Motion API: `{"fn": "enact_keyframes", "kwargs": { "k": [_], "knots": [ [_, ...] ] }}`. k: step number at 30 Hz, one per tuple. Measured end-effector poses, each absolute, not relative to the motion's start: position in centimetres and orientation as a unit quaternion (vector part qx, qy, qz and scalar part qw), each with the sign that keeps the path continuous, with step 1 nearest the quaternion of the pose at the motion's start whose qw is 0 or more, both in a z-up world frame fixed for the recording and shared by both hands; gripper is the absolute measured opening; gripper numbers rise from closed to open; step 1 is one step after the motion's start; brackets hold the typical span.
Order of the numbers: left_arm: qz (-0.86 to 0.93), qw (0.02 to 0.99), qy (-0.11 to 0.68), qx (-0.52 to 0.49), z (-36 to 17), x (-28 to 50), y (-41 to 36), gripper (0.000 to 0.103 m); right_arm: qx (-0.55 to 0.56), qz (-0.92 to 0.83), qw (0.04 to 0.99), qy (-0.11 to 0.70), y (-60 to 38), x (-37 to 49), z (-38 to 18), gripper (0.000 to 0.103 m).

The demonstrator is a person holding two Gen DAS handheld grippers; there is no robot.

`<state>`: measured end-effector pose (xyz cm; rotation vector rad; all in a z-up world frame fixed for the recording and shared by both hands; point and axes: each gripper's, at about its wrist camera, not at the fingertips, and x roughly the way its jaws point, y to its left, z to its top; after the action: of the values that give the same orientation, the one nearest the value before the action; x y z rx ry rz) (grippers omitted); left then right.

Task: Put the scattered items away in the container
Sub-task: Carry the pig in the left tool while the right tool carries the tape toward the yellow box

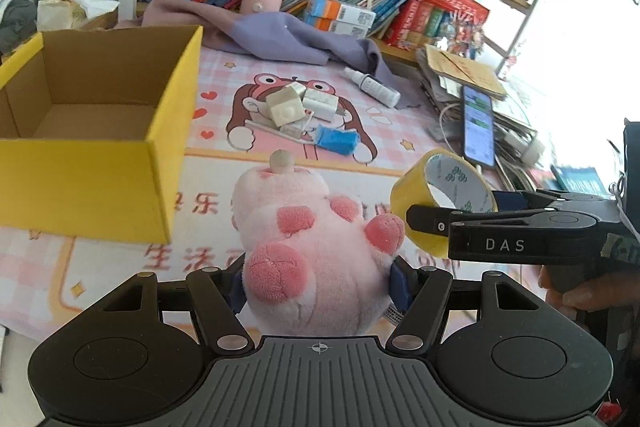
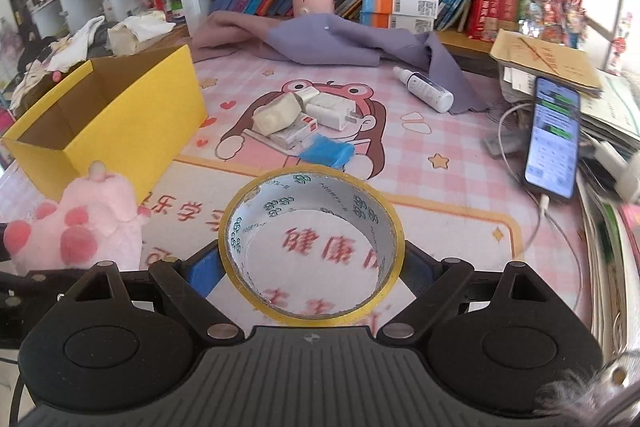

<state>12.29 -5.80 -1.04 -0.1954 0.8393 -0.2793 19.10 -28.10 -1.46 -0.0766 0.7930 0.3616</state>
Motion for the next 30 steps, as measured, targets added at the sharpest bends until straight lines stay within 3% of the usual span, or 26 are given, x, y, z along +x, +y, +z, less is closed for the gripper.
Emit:
{"fn": "enact_keyframes", "kwargs": {
  "k": [13, 30],
  "knots": [
    [-0.139, 0.905, 0.395, -0.081, -0.8, 5.5, 0.8, 0.066, -0.035, 0.161, 0.912, 0.377, -22.1, 9.9, -1.4, 0.089],
    [-0.091, 0.918, 0.374, -0.094, 0.0, 0.6, 6.5, 0.066, -0.073, 0.225, 0.900, 0.366, -15.1, 6.0, -0.2, 0.089]
  ]
}}
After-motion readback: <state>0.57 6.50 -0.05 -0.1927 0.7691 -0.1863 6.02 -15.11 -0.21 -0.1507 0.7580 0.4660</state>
